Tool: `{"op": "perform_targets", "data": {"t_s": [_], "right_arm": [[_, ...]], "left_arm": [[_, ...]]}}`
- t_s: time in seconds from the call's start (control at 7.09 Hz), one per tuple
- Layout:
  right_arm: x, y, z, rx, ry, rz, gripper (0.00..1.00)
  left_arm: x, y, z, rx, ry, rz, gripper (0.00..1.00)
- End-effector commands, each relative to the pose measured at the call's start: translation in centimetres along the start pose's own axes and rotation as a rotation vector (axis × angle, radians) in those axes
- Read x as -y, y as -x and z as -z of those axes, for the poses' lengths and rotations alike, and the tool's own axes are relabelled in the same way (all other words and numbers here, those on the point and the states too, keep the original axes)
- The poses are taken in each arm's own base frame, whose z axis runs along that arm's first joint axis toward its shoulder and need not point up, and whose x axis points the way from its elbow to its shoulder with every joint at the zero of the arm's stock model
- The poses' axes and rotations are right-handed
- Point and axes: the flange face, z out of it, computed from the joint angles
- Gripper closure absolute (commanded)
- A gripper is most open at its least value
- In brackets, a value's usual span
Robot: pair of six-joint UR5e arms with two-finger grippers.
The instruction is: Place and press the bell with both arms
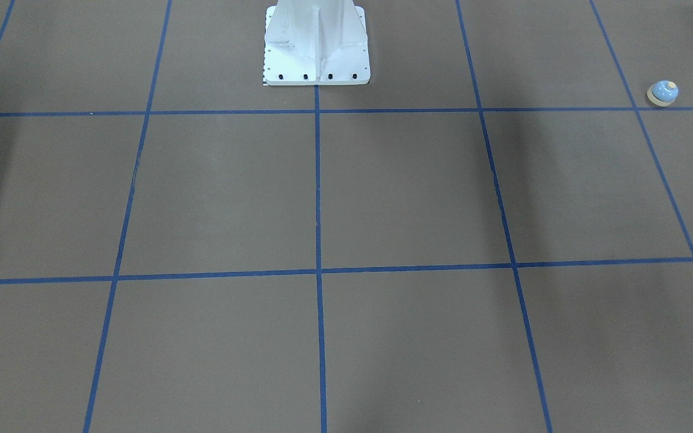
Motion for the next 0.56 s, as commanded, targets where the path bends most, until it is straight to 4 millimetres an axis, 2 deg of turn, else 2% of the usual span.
{"op": "perform_targets", "data": {"t_s": [0.0, 0.42], "right_arm": [[-0.09, -0.04, -0.04, 0.001, -0.001, 0.006, 0.00], [-0.03, 0.06, 0.01, 0.006, -0.002, 0.004, 0.00]], "left_arm": [[-0.11, 0.10, -0.11, -0.001, 0.001, 0.003, 0.00], [0.21, -0.76, 0.45, -0.008, -0.015, -0.020, 0.00]]}}
